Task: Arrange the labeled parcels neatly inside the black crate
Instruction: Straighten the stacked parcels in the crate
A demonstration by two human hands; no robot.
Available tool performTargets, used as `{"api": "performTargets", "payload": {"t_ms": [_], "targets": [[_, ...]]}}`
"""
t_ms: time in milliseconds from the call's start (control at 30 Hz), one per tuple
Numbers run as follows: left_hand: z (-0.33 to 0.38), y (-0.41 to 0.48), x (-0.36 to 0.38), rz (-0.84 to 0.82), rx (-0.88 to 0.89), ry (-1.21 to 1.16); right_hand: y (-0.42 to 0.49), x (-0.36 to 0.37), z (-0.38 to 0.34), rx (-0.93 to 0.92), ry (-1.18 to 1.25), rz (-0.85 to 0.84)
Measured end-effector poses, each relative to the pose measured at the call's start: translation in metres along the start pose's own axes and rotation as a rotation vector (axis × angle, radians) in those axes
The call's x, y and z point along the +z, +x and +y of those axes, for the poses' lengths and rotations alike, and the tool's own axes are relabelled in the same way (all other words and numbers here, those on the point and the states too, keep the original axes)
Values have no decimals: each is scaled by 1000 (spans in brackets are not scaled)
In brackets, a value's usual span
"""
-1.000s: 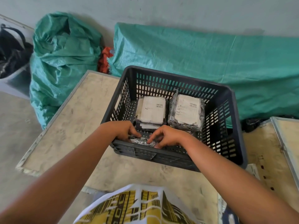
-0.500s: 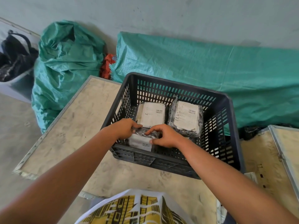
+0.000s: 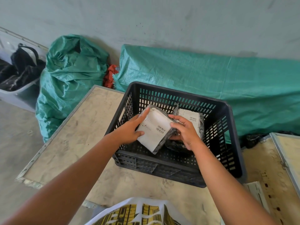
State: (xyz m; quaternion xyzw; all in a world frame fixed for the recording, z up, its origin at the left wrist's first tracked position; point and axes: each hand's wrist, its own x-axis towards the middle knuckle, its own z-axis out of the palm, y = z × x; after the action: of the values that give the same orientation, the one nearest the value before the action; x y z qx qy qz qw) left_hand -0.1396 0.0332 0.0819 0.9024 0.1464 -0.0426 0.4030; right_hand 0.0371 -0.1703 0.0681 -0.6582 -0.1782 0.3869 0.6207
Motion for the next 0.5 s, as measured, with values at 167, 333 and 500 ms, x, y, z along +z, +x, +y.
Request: {"api": "performTargets", "payload": {"t_ms": [167,333,500], "targets": [[-2,2,-2,29,-9,-4,-2,-1,-2,-26,11,50],[-10,5,-2,92,-39,-219,2,-2,1,-168,-64,180],[-2,24,-6,204,-134,-384,8,13,6,-272,-396,135]]}}
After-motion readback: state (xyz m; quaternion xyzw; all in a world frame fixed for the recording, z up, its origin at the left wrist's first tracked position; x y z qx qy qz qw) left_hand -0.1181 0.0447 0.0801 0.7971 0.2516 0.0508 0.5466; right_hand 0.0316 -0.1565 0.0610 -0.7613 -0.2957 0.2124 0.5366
